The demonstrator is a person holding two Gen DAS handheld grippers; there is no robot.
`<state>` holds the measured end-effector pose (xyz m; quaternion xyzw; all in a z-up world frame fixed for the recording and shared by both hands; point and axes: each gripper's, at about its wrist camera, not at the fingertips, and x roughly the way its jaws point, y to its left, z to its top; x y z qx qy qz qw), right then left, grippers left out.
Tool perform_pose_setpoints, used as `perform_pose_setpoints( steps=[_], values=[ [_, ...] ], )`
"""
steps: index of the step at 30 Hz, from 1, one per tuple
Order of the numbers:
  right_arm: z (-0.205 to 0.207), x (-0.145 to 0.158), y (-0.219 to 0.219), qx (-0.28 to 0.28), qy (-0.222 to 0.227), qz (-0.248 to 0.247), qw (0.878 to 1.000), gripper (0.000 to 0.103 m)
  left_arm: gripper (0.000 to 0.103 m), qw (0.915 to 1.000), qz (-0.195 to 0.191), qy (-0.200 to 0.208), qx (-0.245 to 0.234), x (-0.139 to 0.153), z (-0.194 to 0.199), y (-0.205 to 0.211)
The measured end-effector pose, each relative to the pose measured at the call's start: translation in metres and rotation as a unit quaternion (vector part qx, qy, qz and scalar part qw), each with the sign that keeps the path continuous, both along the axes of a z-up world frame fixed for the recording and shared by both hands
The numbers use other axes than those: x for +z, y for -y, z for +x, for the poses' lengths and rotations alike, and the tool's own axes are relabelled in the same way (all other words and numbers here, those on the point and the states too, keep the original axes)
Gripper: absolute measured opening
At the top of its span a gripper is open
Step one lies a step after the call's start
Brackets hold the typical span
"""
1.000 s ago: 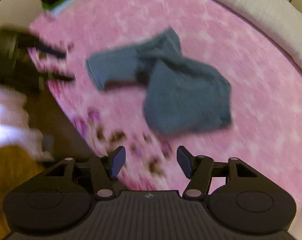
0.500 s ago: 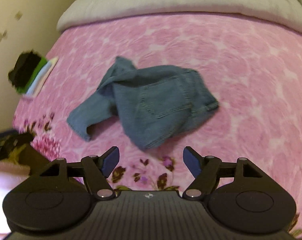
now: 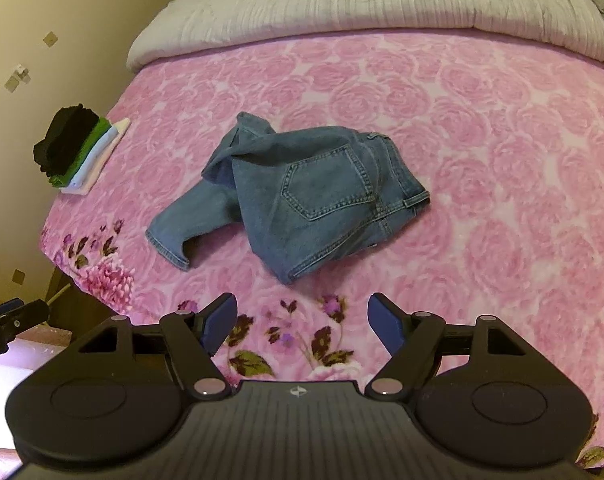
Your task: Fold clothes
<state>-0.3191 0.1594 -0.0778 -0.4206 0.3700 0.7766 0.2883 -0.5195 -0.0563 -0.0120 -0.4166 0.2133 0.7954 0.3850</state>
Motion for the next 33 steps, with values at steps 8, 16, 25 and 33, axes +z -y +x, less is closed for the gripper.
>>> perform_pose_setpoints(
  steps=[8, 16, 25, 33],
  values=[
    [-0.001, -0.001, -0.009, -0.006, -0.003, -0.002, 1.0, 0.076, 0.065, 1.0, 0.005, -0.006, 0.001, 0.002, 0.002, 0.003],
    [-0.003, -0.003, -0.018, -0.014, -0.005, -0.005, 1.0, 0.077, 0.068, 0.9998, 0.004, 0.02, -0.003, -0.015, -0.024, 0.0],
    [-0.025, -0.041, -0.058, -0.079, 0.036, -0.039, 0.995, 0.077, 0.072, 0.9972, -0.019, 0.071, -0.013, -0.074, -0.113, -0.029],
    [-0.08, -0.095, -0.114, -0.159, 0.077, -0.093, 0.98, 0.077, 0.073, 0.9897, -0.053, 0.132, -0.015, -0.158, -0.235, -0.073]
  ],
)
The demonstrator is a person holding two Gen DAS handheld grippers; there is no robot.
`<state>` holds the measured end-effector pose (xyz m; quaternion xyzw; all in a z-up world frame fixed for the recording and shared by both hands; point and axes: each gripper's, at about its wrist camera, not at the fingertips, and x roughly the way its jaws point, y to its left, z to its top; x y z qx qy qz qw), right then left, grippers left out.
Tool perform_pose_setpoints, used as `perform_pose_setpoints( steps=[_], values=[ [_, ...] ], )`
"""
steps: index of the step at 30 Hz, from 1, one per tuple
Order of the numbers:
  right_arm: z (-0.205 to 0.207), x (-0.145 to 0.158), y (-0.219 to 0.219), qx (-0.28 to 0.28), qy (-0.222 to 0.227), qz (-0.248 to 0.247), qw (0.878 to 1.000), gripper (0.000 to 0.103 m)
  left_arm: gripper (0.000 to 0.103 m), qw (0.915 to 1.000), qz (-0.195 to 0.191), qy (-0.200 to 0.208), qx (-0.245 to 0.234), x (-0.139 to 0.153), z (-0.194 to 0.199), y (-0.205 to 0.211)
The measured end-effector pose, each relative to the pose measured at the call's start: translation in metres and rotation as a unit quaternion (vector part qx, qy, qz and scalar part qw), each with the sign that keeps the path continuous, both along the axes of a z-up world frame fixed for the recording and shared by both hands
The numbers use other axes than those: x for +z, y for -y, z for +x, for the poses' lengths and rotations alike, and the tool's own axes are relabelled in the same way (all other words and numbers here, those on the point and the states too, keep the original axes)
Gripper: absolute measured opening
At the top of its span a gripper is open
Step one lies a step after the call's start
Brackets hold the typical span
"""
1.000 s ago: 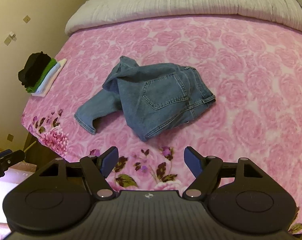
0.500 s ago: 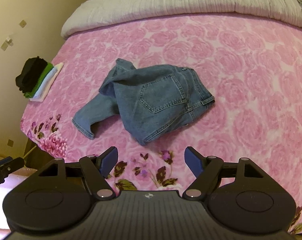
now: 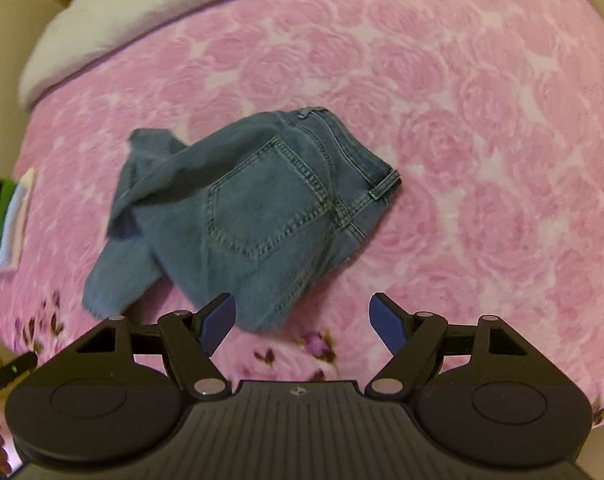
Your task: Fold clothes
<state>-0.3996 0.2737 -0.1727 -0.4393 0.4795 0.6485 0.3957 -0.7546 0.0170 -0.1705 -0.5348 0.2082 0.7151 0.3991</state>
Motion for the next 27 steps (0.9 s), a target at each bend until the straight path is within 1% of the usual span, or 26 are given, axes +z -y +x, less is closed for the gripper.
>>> perform_pose_setpoints(
  steps=[3, 8, 14, 20, 25, 26, 27],
  values=[
    [-0.025, -0.019, -0.024, -0.037, 0.004, -0.019, 0.999, 0.077, 0.073, 0.9992, -0.01, 0.014, -0.036, -0.029, -0.039, -0.026],
    [-0.062, -0.035, -0.058, -0.083, -0.008, -0.026, 0.996, 0.079, 0.074, 0.994, -0.006, 0.025, -0.106, -0.073, -0.08, -0.072],
    [-0.09, -0.058, -0.104, -0.12, -0.006, -0.034, 0.992, 0.079, 0.074, 0.9887, -0.024, 0.045, -0.141, -0.126, -0.114, -0.114],
    [-0.115, -0.087, -0.144, -0.129, -0.011, -0.046, 0.991, 0.08, 0.074, 0.9854, -0.056, 0.058, -0.15, -0.167, -0.131, -0.136],
    [-0.136, -0.113, -0.151, -0.086, 0.022, -0.063, 0.994, 0.082, 0.073, 0.9826, -0.073, 0.082, -0.15, -0.193, -0.128, -0.145],
    [-0.14, -0.118, -0.152, -0.077, 0.029, -0.066, 0.994, 0.082, 0.073, 0.9818, -0.075, 0.079, -0.156, -0.194, -0.123, -0.145],
    [-0.144, -0.123, -0.153, -0.068, 0.036, -0.07, 0.995, 0.08, 0.073, 0.9811, -0.077, 0.076, -0.161, -0.196, -0.118, -0.145]
  ],
)
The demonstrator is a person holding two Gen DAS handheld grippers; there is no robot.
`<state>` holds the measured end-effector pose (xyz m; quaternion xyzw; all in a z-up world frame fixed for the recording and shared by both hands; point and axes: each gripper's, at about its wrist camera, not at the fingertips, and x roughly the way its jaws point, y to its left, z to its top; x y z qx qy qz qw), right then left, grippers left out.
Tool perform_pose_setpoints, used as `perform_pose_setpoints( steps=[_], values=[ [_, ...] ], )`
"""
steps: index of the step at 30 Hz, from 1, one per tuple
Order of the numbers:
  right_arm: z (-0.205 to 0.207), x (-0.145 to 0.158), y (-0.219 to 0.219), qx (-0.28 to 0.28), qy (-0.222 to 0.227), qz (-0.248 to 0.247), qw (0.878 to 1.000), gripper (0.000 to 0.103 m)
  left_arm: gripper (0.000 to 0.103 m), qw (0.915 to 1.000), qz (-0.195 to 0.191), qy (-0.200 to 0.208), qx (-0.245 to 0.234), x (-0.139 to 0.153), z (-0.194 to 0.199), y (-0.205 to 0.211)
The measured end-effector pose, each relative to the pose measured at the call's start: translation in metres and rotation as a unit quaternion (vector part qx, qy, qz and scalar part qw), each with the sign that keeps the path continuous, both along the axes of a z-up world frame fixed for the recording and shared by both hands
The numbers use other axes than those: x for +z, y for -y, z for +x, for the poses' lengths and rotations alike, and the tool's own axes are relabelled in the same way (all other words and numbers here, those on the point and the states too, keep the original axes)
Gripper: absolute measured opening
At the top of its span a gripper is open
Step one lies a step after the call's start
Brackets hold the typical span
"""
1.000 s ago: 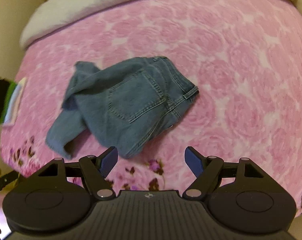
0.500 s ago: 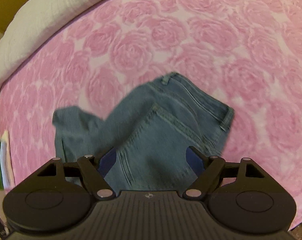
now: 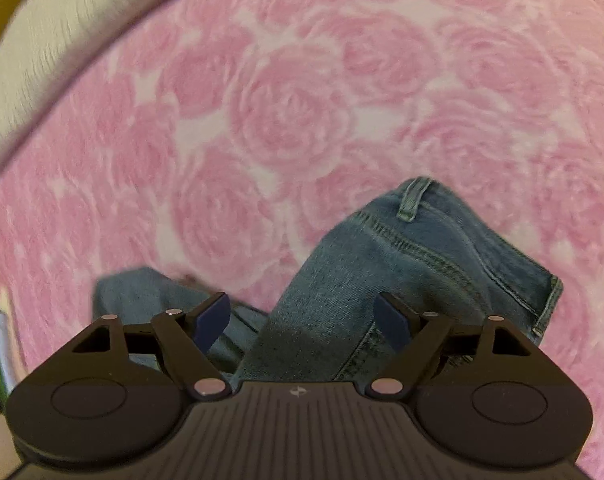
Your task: Fold clothes
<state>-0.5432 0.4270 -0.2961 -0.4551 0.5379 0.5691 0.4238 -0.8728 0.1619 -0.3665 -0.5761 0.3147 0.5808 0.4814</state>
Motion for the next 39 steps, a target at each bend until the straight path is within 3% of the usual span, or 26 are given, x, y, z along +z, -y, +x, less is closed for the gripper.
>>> perform_pose_setpoints(
  steps=[1, 2, 3, 4, 5, 6, 10, 14, 18, 22, 24, 26, 27, 30, 32, 33, 35, 36, 39],
  values=[
    [-0.004, -0.005, -0.001, 0.01, 0.006, -0.004, 1.0, 0.064, 0.068, 0.9998, 0.001, -0.013, -0.013, 0.001, 0.006, 0.0],
    [-0.008, -0.011, -0.002, 0.019, 0.012, -0.008, 1.0, 0.036, 0.061, 0.9996, 0.001, -0.017, -0.023, 0.003, 0.01, 0.001],
    [-0.002, -0.012, 0.003, 0.022, 0.006, -0.006, 1.0, 0.02, 0.045, 0.9996, 0.004, -0.016, -0.021, 0.006, 0.011, 0.003],
    [0.011, -0.01, 0.009, 0.011, 0.001, -0.001, 1.0, 0.004, 0.023, 0.9997, 0.008, -0.013, -0.019, 0.01, 0.011, 0.006],
    [0.025, -0.006, 0.015, -0.004, -0.001, 0.005, 1.0, 0.003, 0.013, 0.9997, 0.016, 0.002, -0.019, 0.014, 0.01, 0.009],
    [0.04, -0.003, 0.021, -0.019, -0.004, 0.01, 1.0, 0.003, 0.011, 0.9995, 0.024, 0.016, -0.015, 0.018, 0.009, 0.013],
    [0.107, 0.024, 0.039, -0.109, -0.038, 0.032, 0.993, 0.003, 0.009, 0.9981, 0.054, 0.002, -0.028, 0.048, 0.013, 0.012],
    [0.153, 0.079, 0.048, -0.161, -0.083, 0.096, 0.979, 0.003, 0.008, 0.9888, 0.128, -0.067, -0.04, 0.112, -0.005, -0.01],
    [0.185, 0.143, 0.06, -0.204, -0.127, 0.194, 0.951, 0.004, 0.008, 0.9671, 0.206, -0.14, -0.053, 0.188, -0.032, -0.035],
    [0.211, 0.2, 0.077, -0.222, -0.192, 0.269, 0.917, 0.004, 0.008, 0.9332, 0.284, -0.209, -0.071, 0.268, -0.045, -0.044],
    [0.218, 0.221, 0.094, -0.21, -0.215, 0.307, 0.903, 0.004, 0.009, 0.9221, 0.307, -0.224, -0.072, 0.294, -0.049, -0.039],
    [0.229, 0.231, 0.114, -0.201, -0.219, 0.334, 0.894, 0.004, 0.009, 0.9243, 0.299, -0.229, -0.062, 0.294, -0.051, -0.03],
    [0.238, 0.227, 0.122, -0.207, -0.213, 0.329, 0.896, 0.005, 0.009, 0.9253, 0.294, -0.232, -0.057, 0.294, -0.053, -0.026],
    [0.266, 0.195, 0.147, -0.251, -0.158, 0.267, 0.917, 0.0, 0.013, 0.95, 0.232, -0.205, -0.041, 0.247, -0.054, -0.004],
    [0.284, 0.158, 0.167, -0.284, -0.105, 0.2, 0.932, 0.002, 0.015, 0.9705, 0.161, -0.177, -0.027, 0.199, -0.051, 0.015],
    [0.293, 0.139, 0.177, -0.299, -0.078, 0.165, 0.936, 0.003, 0.016, 0.9753, 0.139, -0.171, -0.018, 0.183, -0.048, 0.026],
    [0.311, 0.1, 0.196, -0.329, -0.024, 0.095, 0.939, 0.007, 0.018, 0.9829, 0.093, -0.159, 0.001, 0.151, -0.041, 0.047],
    [0.315, 0.091, 0.2, -0.333, -0.018, 0.08, 0.939, 0.009, 0.021, 0.9836, 0.096, -0.152, 0.019, 0.149, -0.037, 0.059],
    [0.319, 0.074, 0.205, -0.334, -0.028, 0.063, 0.94, 0.021, 0.046, 0.9843, 0.104, -0.116, 0.083, 0.145, -0.027, 0.091]
  ],
)
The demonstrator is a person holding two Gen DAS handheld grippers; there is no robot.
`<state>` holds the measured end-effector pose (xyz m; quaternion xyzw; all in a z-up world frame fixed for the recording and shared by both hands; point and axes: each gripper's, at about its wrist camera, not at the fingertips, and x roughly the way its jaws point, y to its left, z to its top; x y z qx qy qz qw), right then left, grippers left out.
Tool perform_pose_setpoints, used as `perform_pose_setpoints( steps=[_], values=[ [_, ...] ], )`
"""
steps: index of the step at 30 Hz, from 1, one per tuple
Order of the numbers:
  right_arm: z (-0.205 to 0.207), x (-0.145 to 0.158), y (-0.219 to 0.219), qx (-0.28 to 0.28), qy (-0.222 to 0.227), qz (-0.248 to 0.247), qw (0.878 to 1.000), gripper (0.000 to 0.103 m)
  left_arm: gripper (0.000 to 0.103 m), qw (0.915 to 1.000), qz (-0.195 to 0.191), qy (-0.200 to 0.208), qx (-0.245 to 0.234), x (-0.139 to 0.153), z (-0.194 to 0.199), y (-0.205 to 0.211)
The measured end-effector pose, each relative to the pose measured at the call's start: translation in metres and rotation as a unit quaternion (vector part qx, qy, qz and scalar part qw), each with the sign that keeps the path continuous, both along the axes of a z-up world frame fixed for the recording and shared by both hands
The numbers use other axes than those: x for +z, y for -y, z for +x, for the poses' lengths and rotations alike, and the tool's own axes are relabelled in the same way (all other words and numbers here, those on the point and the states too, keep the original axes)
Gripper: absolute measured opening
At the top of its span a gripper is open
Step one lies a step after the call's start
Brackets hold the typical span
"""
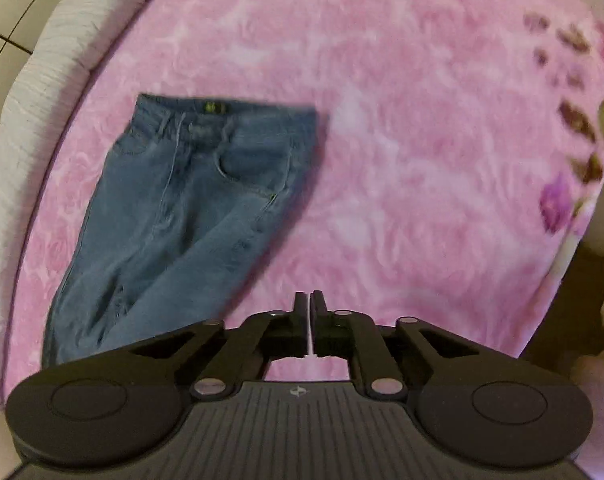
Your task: Fold clothes
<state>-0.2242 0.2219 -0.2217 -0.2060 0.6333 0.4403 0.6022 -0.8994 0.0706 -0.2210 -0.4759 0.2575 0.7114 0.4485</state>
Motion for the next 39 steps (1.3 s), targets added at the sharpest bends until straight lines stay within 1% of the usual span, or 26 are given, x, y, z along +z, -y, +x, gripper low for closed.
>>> perform_pose_setpoints(
  steps=[2, 4, 6, 9, 10, 11, 13, 14, 15, 16, 17, 19, 20, 22, 24, 26, 28, 29, 31, 32, 33, 35, 36, 37, 38, 39],
  values=[
    [0.0, -0.008, 0.0, 0.006, -0.009, -0.004, 1.0, 0.043, 0.046, 0.9972, 0.024, 0.054, 0.045, -0.003, 0.003, 0.013],
    [-0.006, -0.012, -0.006, 0.023, -0.014, 0.002, 1.0, 0.054, 0.051, 0.9896, 0.05, 0.101, 0.09, -0.007, 0.003, 0.022],
    [-0.008, -0.023, -0.013, 0.031, -0.029, 0.004, 0.999, 0.055, 0.051, 0.9773, 0.079, 0.141, 0.137, -0.013, 0.005, 0.034],
    [-0.001, -0.042, -0.019, 0.032, -0.048, -0.002, 0.998, 0.057, 0.051, 0.9511, 0.117, 0.203, 0.202, -0.027, 0.009, 0.067],
    [0.0, -0.049, -0.022, 0.033, -0.049, -0.006, 0.998, 0.058, 0.051, 0.9438, 0.119, 0.217, 0.219, -0.032, 0.013, 0.077],
    [0.002, -0.056, -0.025, 0.035, -0.049, -0.011, 0.998, 0.058, 0.051, 0.9391, 0.116, 0.224, 0.233, -0.033, 0.015, 0.089],
    [0.005, -0.065, -0.028, 0.039, -0.048, -0.02, 0.998, 0.058, 0.051, 0.9216, 0.129, 0.244, 0.272, -0.034, 0.02, 0.11],
    [0.007, -0.069, -0.029, 0.042, -0.047, -0.024, 0.998, 0.058, 0.052, 0.9097, 0.15, 0.257, 0.29, -0.029, 0.019, 0.117],
    [0.008, -0.073, -0.03, 0.044, -0.046, -0.028, 0.998, 0.058, 0.056, 0.9001, 0.169, 0.262, 0.304, -0.023, 0.017, 0.121],
    [0.01, -0.075, -0.032, 0.045, -0.045, -0.029, 0.998, 0.059, 0.067, 0.8922, 0.19, 0.258, 0.318, -0.016, 0.011, 0.118],
    [0.011, -0.076, -0.035, 0.046, -0.043, -0.028, 0.998, 0.06, 0.071, 0.8837, 0.21, 0.254, 0.332, -0.01, 0.005, 0.115],
    [0.015, -0.077, -0.044, 0.038, -0.047, -0.021, 0.998, 0.062, 0.073, 0.88, 0.231, 0.244, 0.336, -0.003, -0.011, 0.098],
    [0.017, -0.077, -0.048, 0.034, -0.049, -0.017, 0.998, 0.065, 0.074, 0.878, 0.241, 0.239, 0.338, 0.001, -0.02, 0.089],
    [0.021, -0.078, -0.058, 0.025, -0.054, -0.008, 0.998, 0.07, 0.079, 0.8795, 0.231, 0.242, 0.339, -0.01, -0.02, 0.083],
    [0.026, -0.079, -0.07, 0.017, -0.059, 0.004, 0.998, 0.075, 0.078, 0.8809, 0.221, 0.245, 0.34, -0.021, -0.02, 0.077],
    [0.032, -0.083, -0.081, 0.012, -0.06, 0.015, 0.998, 0.078, 0.071, 0.8823, 0.21, 0.248, 0.34, -0.032, -0.02, 0.07],
    [0.039, -0.092, -0.092, 0.004, -0.063, 0.026, 0.998, 0.079, 0.032, 0.8835, 0.2, 0.251, 0.341, -0.043, -0.02, 0.064],
    [0.042, -0.098, -0.096, -0.001, -0.067, 0.03, 0.997, 0.079, 0.03, 0.8841, 0.195, 0.253, 0.341, -0.048, -0.02, 0.061],
    [0.049, -0.113, -0.102, -0.016, -0.079, 0.038, 0.996, 0.078, 0.02, 0.8852, 0.185, 0.256, 0.342, -0.059, -0.02, 0.055],
    [0.051, -0.12, -0.105, -0.024, -0.088, 0.043, 0.995, 0.077, 0.02, 0.8918, 0.182, 0.249, 0.331, -0.059, -0.016, 0.055],
    [0.053, -0.127, -0.107, -0.03, -0.097, 0.05, 0.994, 0.076, 0.021, 0.8939, 0.183, 0.245, 0.327, -0.06, -0.013, 0.056],
    [0.053, -0.141, -0.11, -0.032, -0.106, 0.056, 0.992, 0.07, 0.025, 0.898, 0.185, 0.239, 0.32, -0.061, -0.007, 0.056],
    [0.053, -0.147, -0.112, -0.033, -0.109, 0.058, 0.992, 0.066, 0.024, 0.8974, 0.187, 0.241, 0.319, -0.062, -0.006, 0.056],
    [0.052, -0.151, -0.113, -0.03, -0.109, 0.06, 0.992, 0.055, 0.02, 0.8967, 0.189, 0.244, 0.317, -0.063, -0.005, 0.056],
    [0.051, -0.154, -0.113, -0.026, -0.107, 0.061, 0.992, 0.023, 0.014, 0.9038, 0.184, 0.235, 0.306, -0.062, -0.003, 0.052],
    [0.05, -0.156, -0.113, -0.021, -0.105, 0.062, 0.992, 0.017, 0.009, 0.9174, 0.173, 0.216, 0.286, -0.058, -0.001, 0.046]
  ],
)
